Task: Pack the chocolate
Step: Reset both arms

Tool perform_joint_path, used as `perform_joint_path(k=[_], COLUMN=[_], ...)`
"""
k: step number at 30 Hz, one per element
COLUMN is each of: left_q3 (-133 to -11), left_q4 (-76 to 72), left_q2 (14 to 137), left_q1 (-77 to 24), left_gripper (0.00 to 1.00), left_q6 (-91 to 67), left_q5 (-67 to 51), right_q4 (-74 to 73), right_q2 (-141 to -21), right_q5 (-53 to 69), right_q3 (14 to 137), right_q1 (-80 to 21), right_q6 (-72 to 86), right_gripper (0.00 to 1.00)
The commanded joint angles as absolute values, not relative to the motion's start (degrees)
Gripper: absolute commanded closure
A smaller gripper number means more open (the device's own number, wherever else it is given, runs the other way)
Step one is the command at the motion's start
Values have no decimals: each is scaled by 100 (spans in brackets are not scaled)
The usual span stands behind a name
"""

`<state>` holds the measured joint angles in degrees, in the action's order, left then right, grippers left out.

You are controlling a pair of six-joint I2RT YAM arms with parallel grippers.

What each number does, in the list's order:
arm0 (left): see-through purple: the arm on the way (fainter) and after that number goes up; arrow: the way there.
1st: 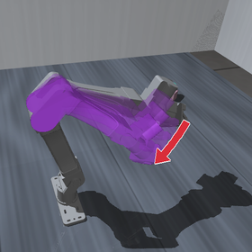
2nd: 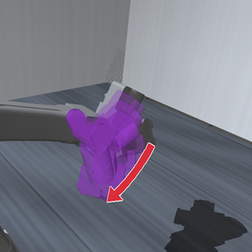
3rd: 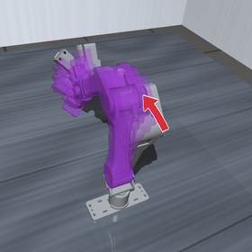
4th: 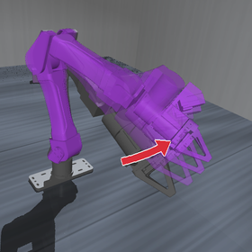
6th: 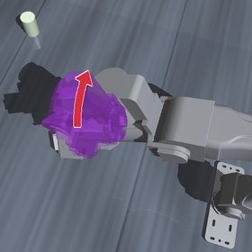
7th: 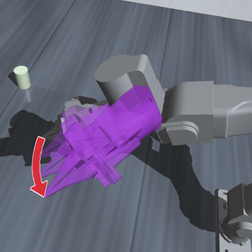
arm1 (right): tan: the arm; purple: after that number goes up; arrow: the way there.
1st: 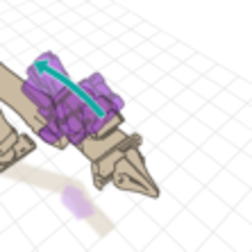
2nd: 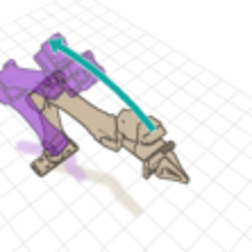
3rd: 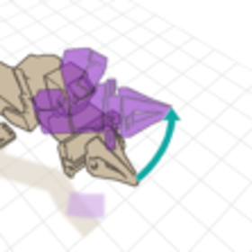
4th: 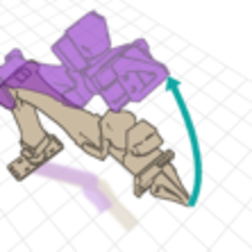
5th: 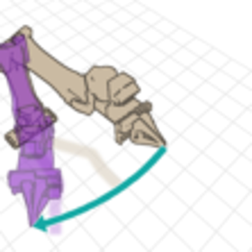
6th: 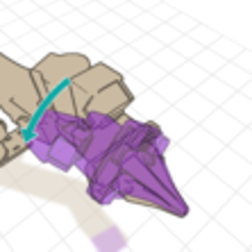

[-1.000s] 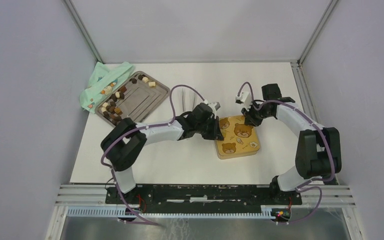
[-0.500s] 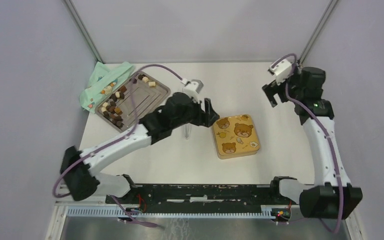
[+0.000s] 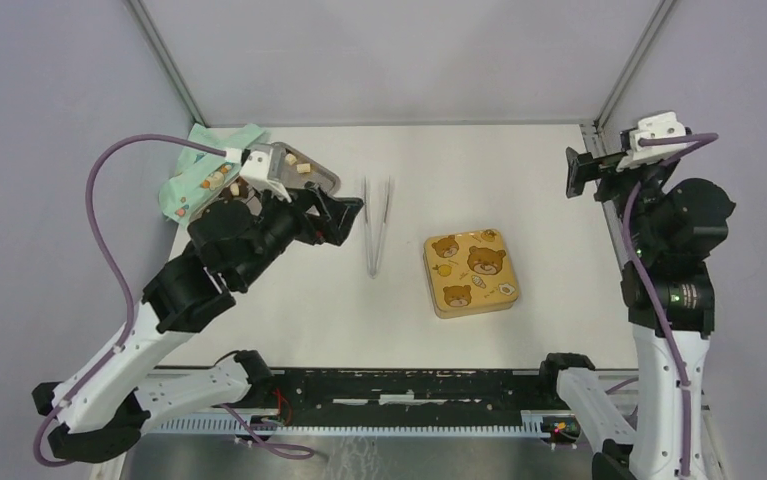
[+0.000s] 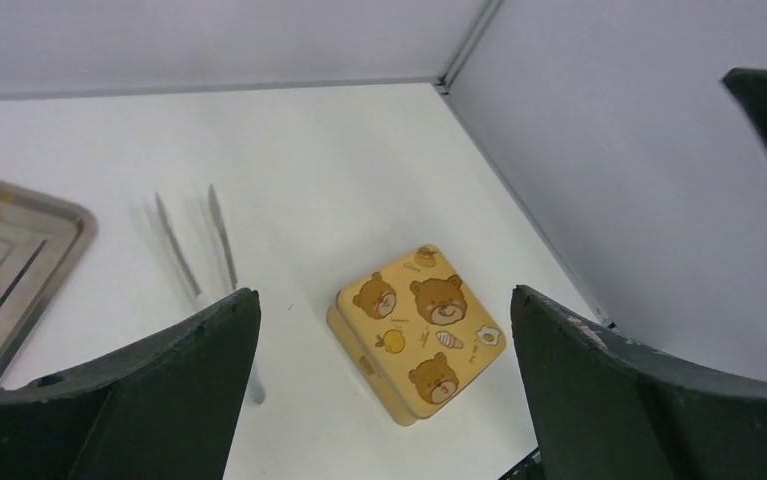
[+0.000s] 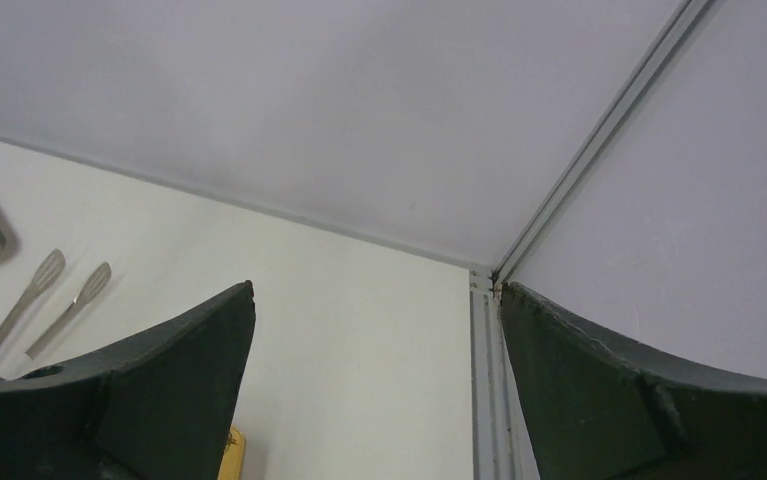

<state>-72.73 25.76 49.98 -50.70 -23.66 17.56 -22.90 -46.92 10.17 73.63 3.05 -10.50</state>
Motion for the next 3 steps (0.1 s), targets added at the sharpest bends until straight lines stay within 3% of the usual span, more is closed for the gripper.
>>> perform_joint_path(k=[1,3], left_q3=[-7353,-7328], left_q4=[3159,3183], left_q2=[4688,4528], left_q1=[-5062,-5067], left_gripper=[0,0], left_q6=[-2206,-2259], left_q5=[2265,2240], right_q4=[-2327,-2329], right_q2=[-4649,-4630], right_q5=[904,975], right_q3=[7638,7608], right_q1=[299,299], right_q6=[-688,-635], right_gripper=[2,2])
